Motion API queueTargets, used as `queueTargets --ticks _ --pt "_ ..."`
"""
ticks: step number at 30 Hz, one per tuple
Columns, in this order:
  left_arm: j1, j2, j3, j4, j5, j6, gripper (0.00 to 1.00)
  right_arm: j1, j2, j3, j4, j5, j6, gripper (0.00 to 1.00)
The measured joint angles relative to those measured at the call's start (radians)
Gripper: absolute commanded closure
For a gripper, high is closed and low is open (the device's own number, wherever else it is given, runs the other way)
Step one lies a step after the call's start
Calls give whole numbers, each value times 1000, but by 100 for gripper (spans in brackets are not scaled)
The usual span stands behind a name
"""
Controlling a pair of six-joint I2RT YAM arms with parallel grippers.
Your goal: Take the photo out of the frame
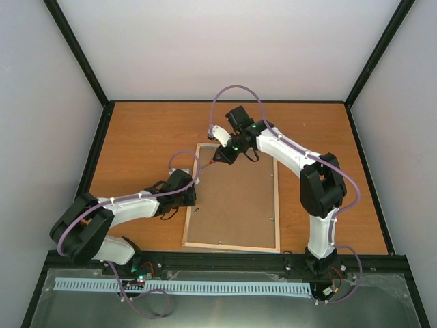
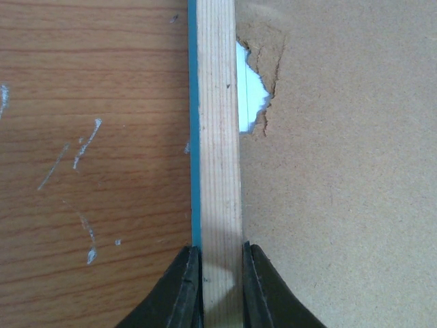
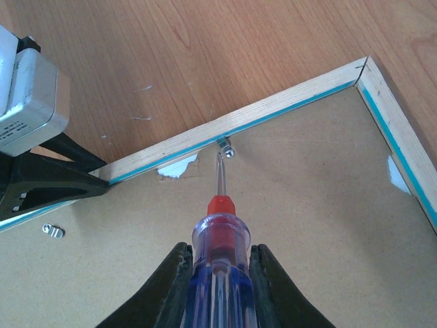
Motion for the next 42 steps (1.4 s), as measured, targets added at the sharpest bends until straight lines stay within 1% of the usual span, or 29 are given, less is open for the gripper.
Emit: queueTargets --ticks 9,20,31,42 --pt "0 2 2 -1 1 0 99 2 15 4 -11 -19 0 97" --pt "1 3 5 -5 4 0 99 4 74 52 -23 -35 1 97" --pt "2 5 6 -5 6 1 99 8 86 66 -27 -41 16 97" --pt "2 13 8 5 11 1 99 13 86 73 -24 7 61 97"
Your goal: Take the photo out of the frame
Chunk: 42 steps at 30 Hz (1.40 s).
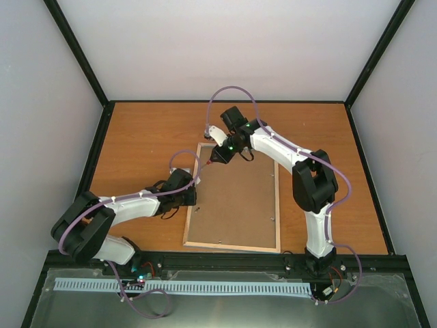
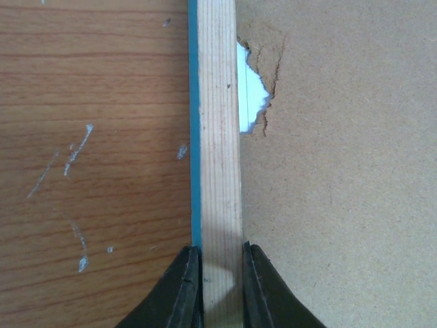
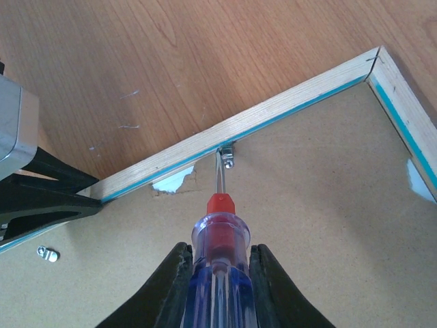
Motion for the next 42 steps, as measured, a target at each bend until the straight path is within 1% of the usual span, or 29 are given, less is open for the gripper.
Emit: queueTargets --ticks 5,9,13,15,17,20,22,23,27,31,36,39,42 --pt "0 3 0 6 2 0 99 1 0 6 2 45 31 97" --pt "0 3 0 8 2 0 99 5 -12 6 0 110 71 97" --pt "0 3 0 8 2 0 99 4 -58 -9 -34 159 85 97" --pt "0 3 4 3 1 2 99 2 -106 -42 -40 169 88 97" --pt "0 6 14 -14 -1 6 92 2 -168 -80 -41 174 87 97" --pt "0 15 48 -70 -6 14 65 -8 -264 -129 -43 169 76 97" --pt "0 16 79 -118 -10 32 55 -29 -331 -176 -31 154 62 97" --pt "0 15 97 -135 -11 42 52 -42 -354 -197 -24 148 57 97" --pt "0 -15 175 -189 -18 60 54 -148 -466 -346 19 93 27 97" --pt "-3 -80 220 -273 45 75 54 -243 -570 -522 69 60 10 97" --pt "-60 -162 246 -437 108 52 55 -275 -633 -629 129 22 5 97" --pt "-109 -209 239 -515 143 7 64 -278 -642 -652 157 6 2 97" --pt "-167 -268 191 -538 194 -35 64 -285 -642 -658 185 -3 0 97"
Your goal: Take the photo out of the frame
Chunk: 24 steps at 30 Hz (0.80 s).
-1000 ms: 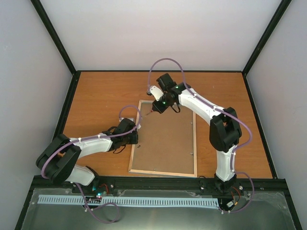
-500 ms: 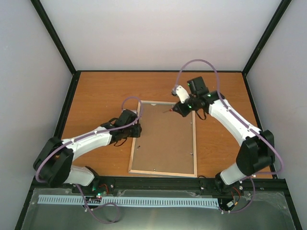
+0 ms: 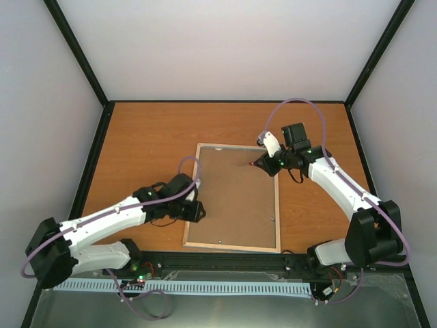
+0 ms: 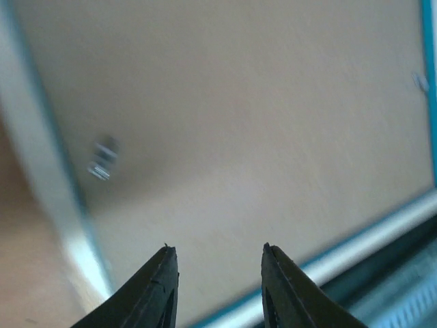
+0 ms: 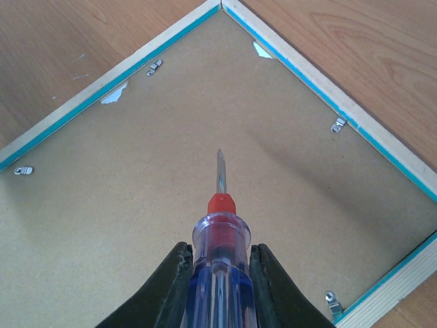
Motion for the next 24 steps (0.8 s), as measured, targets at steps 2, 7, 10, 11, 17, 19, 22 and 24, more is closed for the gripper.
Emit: queueTargets --ticks 2,7,10,11,17,19,22,24 --pt "-71 -28 -32 0 45 -23 61 -6 0 -6 18 -6 -2 97" --pt "-270 -14 -44 8 148 -103 53 -16 0 -26 37 -16 -6 97" --pt "-366 24 -46 24 201 -150 48 -20 0 -32 42 -21 -10 97" --pt "-393 40 -49 37 221 -170 47 -21 0 -33 42 -24 -10 97" --pt "-436 73 -115 71 230 -278 30 -23 -1 -37 50 -24 -17 97" --pt "-435 70 -121 71 186 -340 30 -26 -2 -39 50 -20 -18 97" --pt "-426 36 -144 91 120 -437 30 -29 -2 -39 50 -19 -18 97" --pt "-415 5 -181 120 85 -498 29 -31 -2 -39 50 -19 -18 97"
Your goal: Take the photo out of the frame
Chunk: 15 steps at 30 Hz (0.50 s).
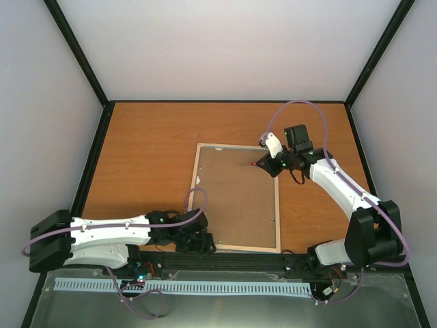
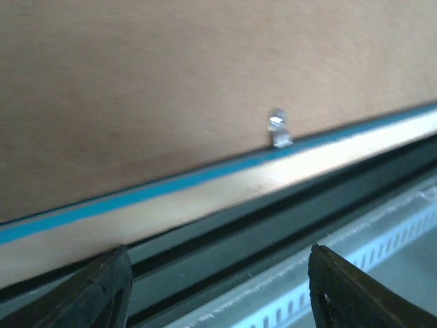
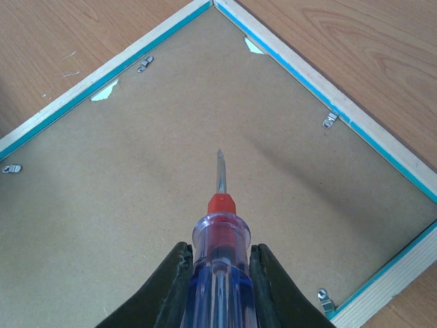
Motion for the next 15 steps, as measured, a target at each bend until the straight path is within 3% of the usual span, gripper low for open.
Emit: queueTargets --ticks 9,15 --pt "93 -119 -146 69 -64 -141 30 -8 0 -6 2 -2 0 97" --pt "327 -150 -165 103 -106 -87 30 -12 0 -11 2 -5 0 97"
